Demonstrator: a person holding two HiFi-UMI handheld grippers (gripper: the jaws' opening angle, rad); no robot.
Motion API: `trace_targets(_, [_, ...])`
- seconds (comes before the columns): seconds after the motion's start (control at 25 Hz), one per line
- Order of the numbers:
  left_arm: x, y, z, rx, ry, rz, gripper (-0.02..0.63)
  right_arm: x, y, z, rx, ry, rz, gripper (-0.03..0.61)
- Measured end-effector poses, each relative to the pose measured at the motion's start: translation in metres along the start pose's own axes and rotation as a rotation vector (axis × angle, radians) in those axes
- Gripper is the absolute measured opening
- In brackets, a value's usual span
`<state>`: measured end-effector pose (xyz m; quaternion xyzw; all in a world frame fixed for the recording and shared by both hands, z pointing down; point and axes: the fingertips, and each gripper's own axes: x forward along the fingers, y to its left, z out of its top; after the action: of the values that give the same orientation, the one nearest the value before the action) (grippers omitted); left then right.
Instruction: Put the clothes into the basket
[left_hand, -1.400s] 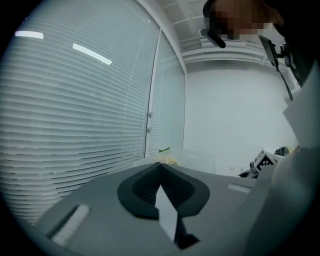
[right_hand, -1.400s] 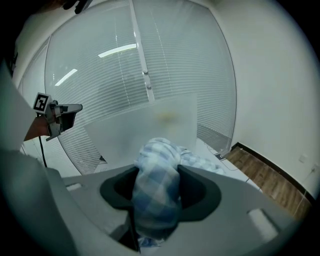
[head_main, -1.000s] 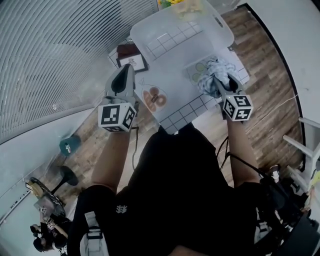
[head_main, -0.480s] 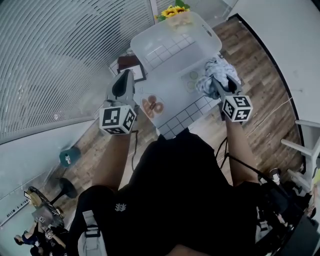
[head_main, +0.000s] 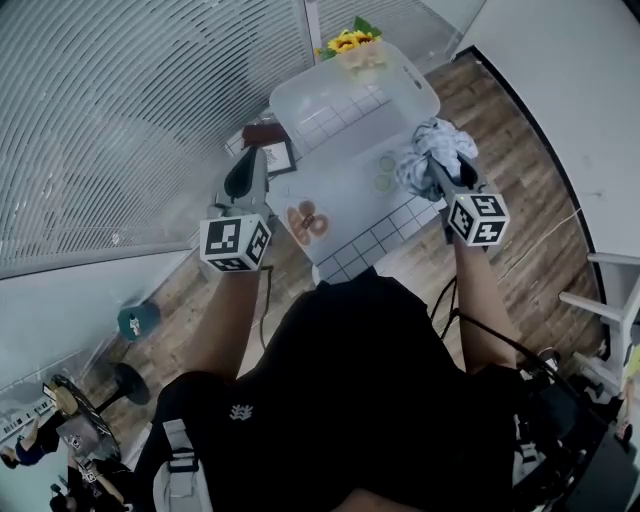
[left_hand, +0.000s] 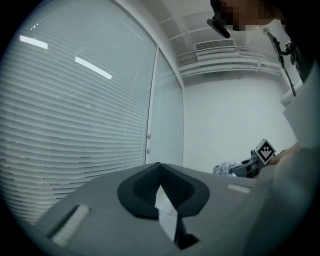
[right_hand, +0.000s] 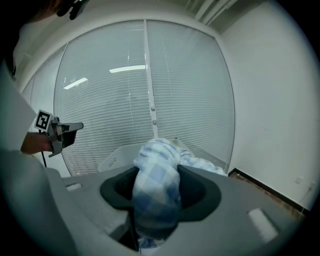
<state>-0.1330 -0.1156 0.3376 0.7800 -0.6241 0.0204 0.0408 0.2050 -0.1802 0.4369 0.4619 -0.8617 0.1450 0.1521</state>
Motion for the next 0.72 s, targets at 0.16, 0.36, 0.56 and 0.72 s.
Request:
trace_targets(0.16, [0.0, 0.003, 0.01, 0.043, -0.016, -0.002, 0.008, 0.002, 0.002, 0.017, -0.016, -0.022, 0.003, 0.202])
trace_targets(0.36, [0.003, 0.013, 0.022, 0.033, -0.04, 0.011, 0.008, 0.002, 0.0, 0.038, -0.031, -0.048, -0.002, 0.202])
trace_targets(0.56, [0.004, 0.022, 0.031, 0.031, -0.054, 0.023, 0.008, 0.008, 0.001, 0.059, -0.043, -0.069, 0.002, 0.202])
trace_targets(0.72, [0.004, 0.031, 0.038, 0.03, -0.069, 0.043, 0.008, 0.015, 0.006, 0.07, -0.059, -0.082, 0.018, 0.202])
